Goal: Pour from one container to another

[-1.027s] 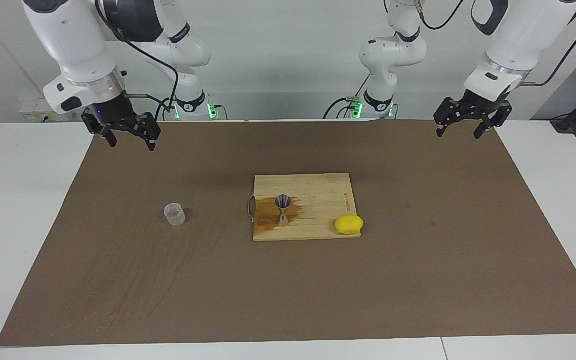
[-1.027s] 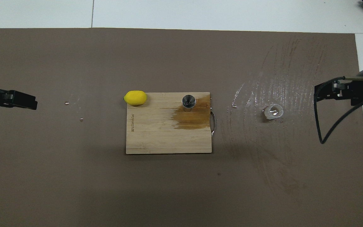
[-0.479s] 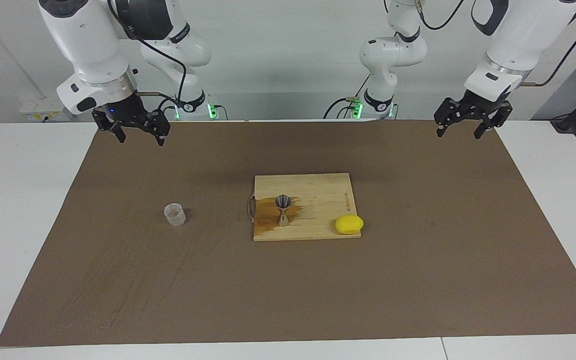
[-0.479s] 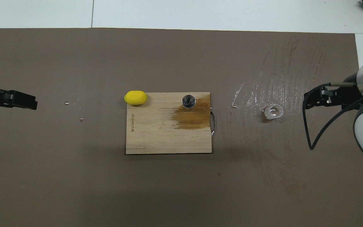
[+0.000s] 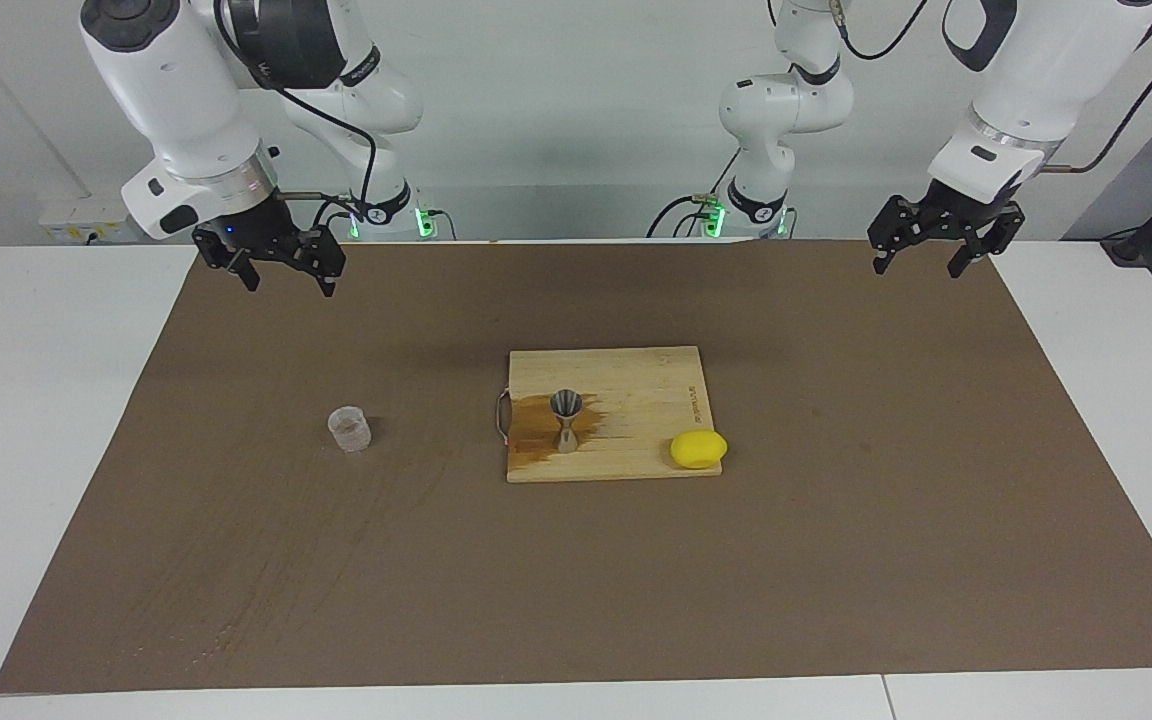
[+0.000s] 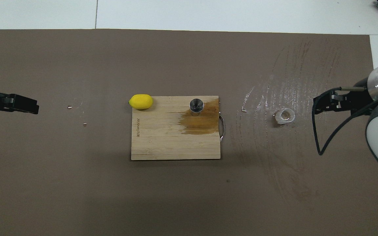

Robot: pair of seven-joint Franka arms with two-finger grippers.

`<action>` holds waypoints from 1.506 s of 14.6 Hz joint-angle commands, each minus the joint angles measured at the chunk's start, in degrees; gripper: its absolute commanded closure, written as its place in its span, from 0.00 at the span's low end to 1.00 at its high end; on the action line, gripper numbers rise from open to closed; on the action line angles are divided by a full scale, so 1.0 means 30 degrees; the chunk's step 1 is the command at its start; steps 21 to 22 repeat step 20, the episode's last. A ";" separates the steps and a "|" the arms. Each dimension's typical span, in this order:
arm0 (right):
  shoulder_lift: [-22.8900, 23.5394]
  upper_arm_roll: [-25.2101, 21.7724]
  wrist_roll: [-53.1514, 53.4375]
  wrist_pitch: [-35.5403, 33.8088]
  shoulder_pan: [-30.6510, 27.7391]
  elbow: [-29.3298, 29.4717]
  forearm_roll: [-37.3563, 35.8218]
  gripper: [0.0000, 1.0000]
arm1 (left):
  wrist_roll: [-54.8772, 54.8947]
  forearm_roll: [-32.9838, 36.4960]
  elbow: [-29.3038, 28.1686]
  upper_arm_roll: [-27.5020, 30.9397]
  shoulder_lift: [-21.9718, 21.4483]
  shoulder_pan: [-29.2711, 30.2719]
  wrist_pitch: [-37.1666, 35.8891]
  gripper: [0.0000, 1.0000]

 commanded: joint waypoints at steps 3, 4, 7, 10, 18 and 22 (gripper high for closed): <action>-0.0495 0.0082 0.0248 0.1164 -0.0268 -0.0670 0.0281 0.00 | 0.0208 -0.0043 -0.0432 -0.0003 -0.0359 0.0089 0.0121 0.00; -0.0465 0.0082 0.0248 0.1165 -0.0268 -0.0641 0.0222 0.00 | 0.0208 -0.0043 -0.0403 -0.0003 -0.0359 0.0089 0.0121 0.00; -0.0523 0.0053 0.0336 0.0669 -0.0152 -0.0377 0.0046 0.00 | 0.0208 -0.0043 -0.0403 -0.0003 -0.0359 0.0089 0.0121 0.00; -0.0670 0.0082 0.0335 0.0433 -0.0181 -0.0377 0.0046 0.00 | 0.0208 -0.0043 -0.0403 -0.0003 -0.0359 0.0089 0.0121 0.00; -0.0728 0.0053 0.0453 0.0344 -0.0093 -0.0377 -0.0013 0.00 | 0.0208 -0.0043 -0.0403 -0.0003 -0.0359 0.0089 0.0121 0.00; -0.0758 0.0111 0.0482 0.0344 -0.0093 -0.0406 0.0046 0.00 | 0.0208 -0.0043 -0.0403 -0.0003 -0.0359 0.0089 0.0121 0.00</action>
